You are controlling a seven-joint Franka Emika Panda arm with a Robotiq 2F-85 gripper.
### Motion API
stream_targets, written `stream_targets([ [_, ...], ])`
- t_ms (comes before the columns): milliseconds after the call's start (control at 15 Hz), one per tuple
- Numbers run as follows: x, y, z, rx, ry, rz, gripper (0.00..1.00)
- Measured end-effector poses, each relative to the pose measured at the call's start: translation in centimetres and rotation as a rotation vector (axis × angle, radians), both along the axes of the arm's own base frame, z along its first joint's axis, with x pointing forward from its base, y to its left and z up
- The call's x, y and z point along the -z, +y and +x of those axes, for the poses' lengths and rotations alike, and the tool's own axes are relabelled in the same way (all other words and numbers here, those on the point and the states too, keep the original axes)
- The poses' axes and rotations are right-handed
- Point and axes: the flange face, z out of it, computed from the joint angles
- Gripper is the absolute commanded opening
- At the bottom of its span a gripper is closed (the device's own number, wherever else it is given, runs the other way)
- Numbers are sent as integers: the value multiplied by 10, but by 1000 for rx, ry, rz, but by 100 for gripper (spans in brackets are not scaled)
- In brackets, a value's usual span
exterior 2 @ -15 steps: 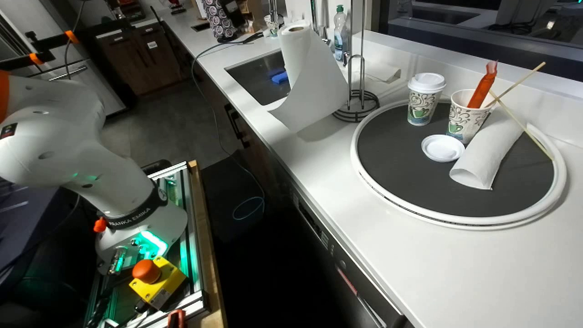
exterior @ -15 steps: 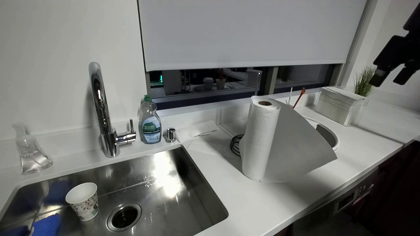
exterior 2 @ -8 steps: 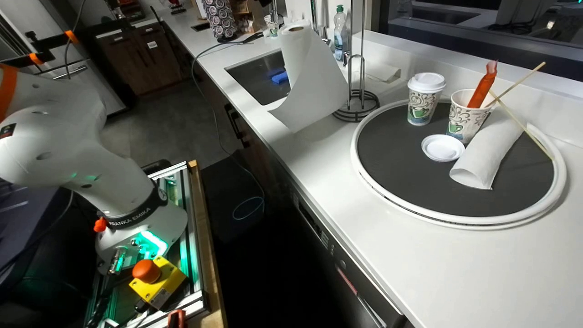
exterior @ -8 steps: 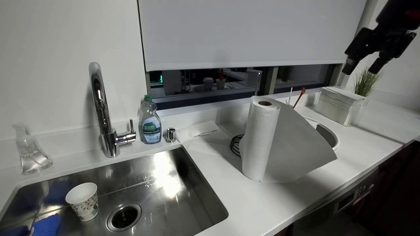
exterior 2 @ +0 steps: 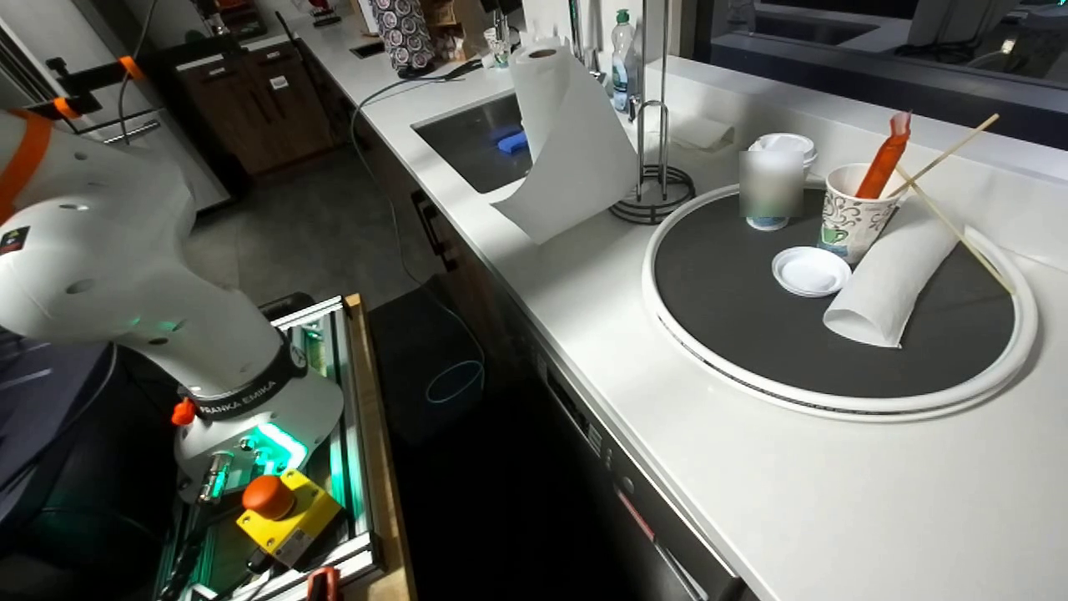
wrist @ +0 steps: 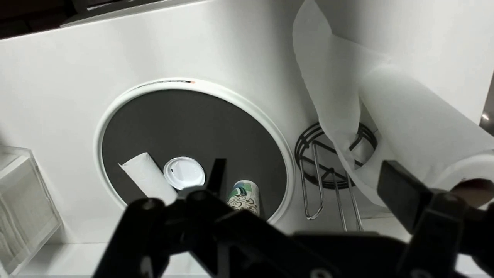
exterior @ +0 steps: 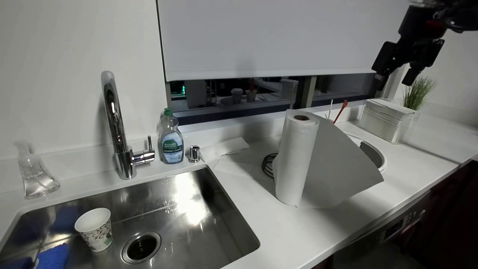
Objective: Put the paper towel on the counter
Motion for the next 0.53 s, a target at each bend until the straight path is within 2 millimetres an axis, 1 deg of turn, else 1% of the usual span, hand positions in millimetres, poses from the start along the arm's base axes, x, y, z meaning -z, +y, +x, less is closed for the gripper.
stream_targets([
  [67,1,2,1,-2,2,7,100],
  [200,7,14,12,-15,-4,67,100],
  [400,28,37,42,-36,0,171,100],
  [533,42,47,61,-39,15,207,100],
])
